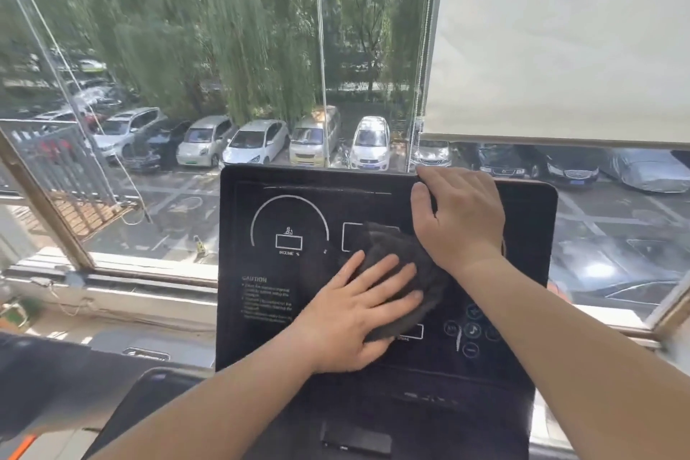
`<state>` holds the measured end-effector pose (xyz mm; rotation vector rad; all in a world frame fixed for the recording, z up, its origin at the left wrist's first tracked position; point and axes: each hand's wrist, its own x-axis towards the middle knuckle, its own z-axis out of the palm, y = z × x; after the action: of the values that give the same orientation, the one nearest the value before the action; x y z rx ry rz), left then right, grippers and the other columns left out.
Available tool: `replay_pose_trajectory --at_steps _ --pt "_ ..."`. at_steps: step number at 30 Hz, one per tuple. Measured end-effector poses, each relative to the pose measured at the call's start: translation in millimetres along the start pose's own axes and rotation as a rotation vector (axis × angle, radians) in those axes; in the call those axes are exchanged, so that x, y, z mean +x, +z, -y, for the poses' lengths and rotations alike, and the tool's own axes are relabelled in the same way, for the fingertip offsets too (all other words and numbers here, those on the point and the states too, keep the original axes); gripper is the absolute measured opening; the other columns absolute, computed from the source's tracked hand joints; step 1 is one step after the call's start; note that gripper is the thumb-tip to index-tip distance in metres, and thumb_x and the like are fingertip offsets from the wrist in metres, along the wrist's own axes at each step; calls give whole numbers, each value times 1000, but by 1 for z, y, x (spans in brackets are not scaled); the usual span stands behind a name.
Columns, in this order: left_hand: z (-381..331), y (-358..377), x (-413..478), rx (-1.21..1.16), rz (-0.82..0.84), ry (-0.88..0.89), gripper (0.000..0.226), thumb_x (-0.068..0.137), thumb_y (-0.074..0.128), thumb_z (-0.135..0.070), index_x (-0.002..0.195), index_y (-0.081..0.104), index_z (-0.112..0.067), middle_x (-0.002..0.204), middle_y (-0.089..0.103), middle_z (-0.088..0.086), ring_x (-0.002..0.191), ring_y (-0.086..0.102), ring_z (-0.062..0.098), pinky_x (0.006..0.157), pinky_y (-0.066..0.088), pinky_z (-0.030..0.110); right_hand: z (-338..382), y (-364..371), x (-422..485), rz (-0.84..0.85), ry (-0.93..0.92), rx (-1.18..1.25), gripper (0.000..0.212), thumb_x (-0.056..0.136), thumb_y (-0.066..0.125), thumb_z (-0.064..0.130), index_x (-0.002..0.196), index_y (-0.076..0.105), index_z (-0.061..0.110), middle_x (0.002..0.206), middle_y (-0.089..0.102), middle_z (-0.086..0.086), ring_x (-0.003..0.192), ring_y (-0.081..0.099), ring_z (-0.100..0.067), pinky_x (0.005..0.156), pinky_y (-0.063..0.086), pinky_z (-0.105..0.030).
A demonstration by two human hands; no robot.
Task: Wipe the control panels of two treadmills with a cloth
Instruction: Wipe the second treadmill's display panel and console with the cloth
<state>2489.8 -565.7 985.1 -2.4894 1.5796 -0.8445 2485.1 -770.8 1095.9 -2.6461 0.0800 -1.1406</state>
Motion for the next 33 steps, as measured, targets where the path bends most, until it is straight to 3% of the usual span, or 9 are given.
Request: replay_pose_trajectory --at_steps 3,8,11,15,18,20,26,28,33 --pt "49 -25 10 133 32 105 67 98 51 -51 162 33 -37 174 19 -5 162 12 19 131 7 53 -1 2 0 -19 -10 -6 50 102 36 40 133 70 21 130 73 3 125 61 -21 116 33 -42" --pt "55 -26 38 -34 -254 -559 73 97 55 -47 164 29 -30 175 8 0 162 1 23 130 2 56 -4 6 -4 -43 -12 28 48 104 36 36 133 70 21 130 72 5 127 59 -18 121 30 -43" --pt "2 -5 46 -175 -278 -698 76 97 53 -46 165 25 -28 175 0 1 162 -10 25 129 -9 54 -4 8 -5 -40 -14 52 49 104 34 36 135 69 21 133 71 6 131 57 -17 125 24 -44" --pt "-45 17 12 -66 -79 -225 77 94 58 -48 163 31 -29 176 11 2 163 0 27 126 15 63 -3 7 -3 -44 -23 65 49 105 33 35 136 68 21 133 71 6 131 57 -18 125 25 -45" --pt "-7 5 7 43 16 132 72 95 57 -47 161 34 -32 174 18 -3 162 9 22 129 11 54 -7 6 -5 -37 -41 64 48 105 34 34 137 68 21 135 70 7 132 56 -18 124 26 -44" --pt "25 -12 20 101 -15 113 70 95 57 -45 161 37 -32 173 22 -3 161 14 21 130 13 53 -10 3 -5 -17 -59 54 49 105 34 35 139 67 22 139 68 7 134 56 -17 124 26 -43" --pt "-2 -18 47 -85 -213 -571 75 94 58 -39 163 31 -27 175 13 3 162 5 30 128 11 61 -23 -21 -5 136 -89 120 59 104 24 44 147 60 26 154 55 9 147 43 -11 128 22 -38" --pt "-25 -4 35 -102 -150 -465 75 93 57 -40 163 30 -30 176 11 0 162 2 30 127 15 64 -38 -29 -5 101 -46 71 59 104 26 43 143 63 21 151 58 2 145 47 -17 127 26 -42" --pt "6 -12 27 90 62 185 75 89 59 -42 159 35 -38 174 19 -7 162 10 20 128 11 53 -77 -49 -12 118 139 -23 61 103 23 41 144 61 17 148 61 -2 143 47 -23 127 23 -45"
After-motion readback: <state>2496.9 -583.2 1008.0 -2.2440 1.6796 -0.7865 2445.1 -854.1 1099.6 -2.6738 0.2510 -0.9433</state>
